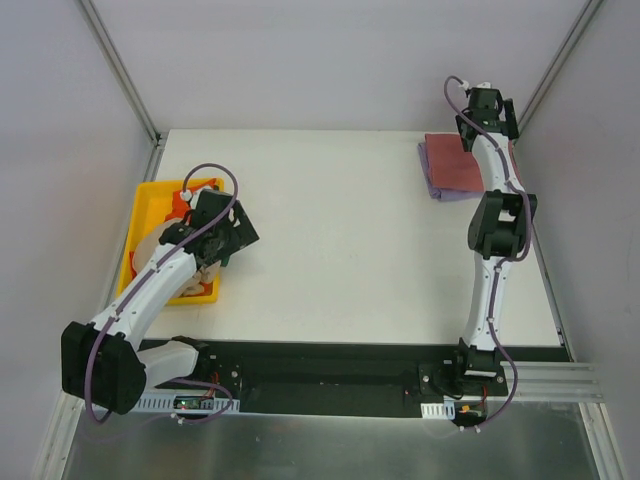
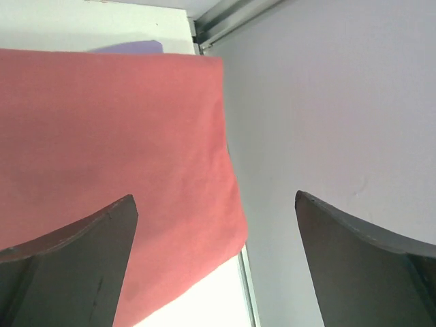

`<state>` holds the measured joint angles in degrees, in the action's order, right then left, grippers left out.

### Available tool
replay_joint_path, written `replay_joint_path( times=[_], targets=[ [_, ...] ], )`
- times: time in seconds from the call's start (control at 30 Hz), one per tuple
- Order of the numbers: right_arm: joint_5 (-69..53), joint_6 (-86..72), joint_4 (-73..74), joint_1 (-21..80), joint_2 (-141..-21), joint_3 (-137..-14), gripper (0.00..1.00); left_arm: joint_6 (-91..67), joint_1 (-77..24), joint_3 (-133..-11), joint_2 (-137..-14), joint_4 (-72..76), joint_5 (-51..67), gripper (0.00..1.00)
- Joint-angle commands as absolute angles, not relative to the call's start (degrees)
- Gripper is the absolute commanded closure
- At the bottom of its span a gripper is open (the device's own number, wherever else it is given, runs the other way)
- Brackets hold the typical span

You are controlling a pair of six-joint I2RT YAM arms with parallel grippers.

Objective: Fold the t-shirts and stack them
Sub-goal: Put the neatly folded tshirt into the corner of the board with the right arm

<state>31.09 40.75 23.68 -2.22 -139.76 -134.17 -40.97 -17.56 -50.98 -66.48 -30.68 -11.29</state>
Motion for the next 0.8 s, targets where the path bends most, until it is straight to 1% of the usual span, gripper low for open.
replay_joint_path(
  times=[0.0,0.1,0.23,0.27,0.3,0.4,0.43,0.57,0.6,0.67,0.77],
  targets=[
    [32.4,33.9,23.5,-2.7,-127.7,-131.7,0.01,-39.4,-17.5,-52.4,-62.8,-31.0,-9.7,0.01],
    [26.4,26.5,27.7,-2.8,-118.6,-125.4,0.01,-38.6,-17.5,-51.6,-60.1,-31.0,-9.1,0.01],
    [16.9,17.3,29.4,-2.8,-104.5,-111.2,0.01,-38.0,-17.5,-50.5,-55.6,-31.0,-8.7,0.01],
    [15.3,15.1,29.0,-2.8,-100.2,-106.3,0.01,-38.3,-17.5,-50.0,-54.4,-30.9,-8.2,0.01],
    [13.1,13.2,28.7,-2.8,-96.5,-101.3,0.03,-38.5,-17.5,-49.7,-53.1,-30.8,-7.7,0.01],
    [8.0,8.4,26.0,-2.7,-84.0,-86.3,0.03,-38.8,-17.5,-48.3,-49.0,-30.7,-7.4,0.01],
    [6.7,7.3,24.8,-2.6,-79.5,-79.0,0.03,-39.3,-17.5,-47.4,-47.6,-30.6,-7.1,0.01],
    [4.2,2.9,21.3,-2.6,-62.4,-57.9,0.03,-40.1,-17.5,-44.3,-43.9,-29.3,-5.6,0.01],
    [2.8,1.9,20.1,-2.7,-56.3,-53.5,0.03,-40.2,-17.5,-43.5,-43.4,-29.0,-5.1,0.01],
    [0.6,0.1,17.9,-2.6,-47.9,-44.4,0.04,-39.6,-17.5,-42.9,-43.0,-28.7,-3.7,0.01],
    [0.6,-3.6,17.1,-2.6,-36.4,-34.6,0.03,-40.2,-17.5,-41.5,-42.2,-28.2,-2.8,0.01]
  ],
)
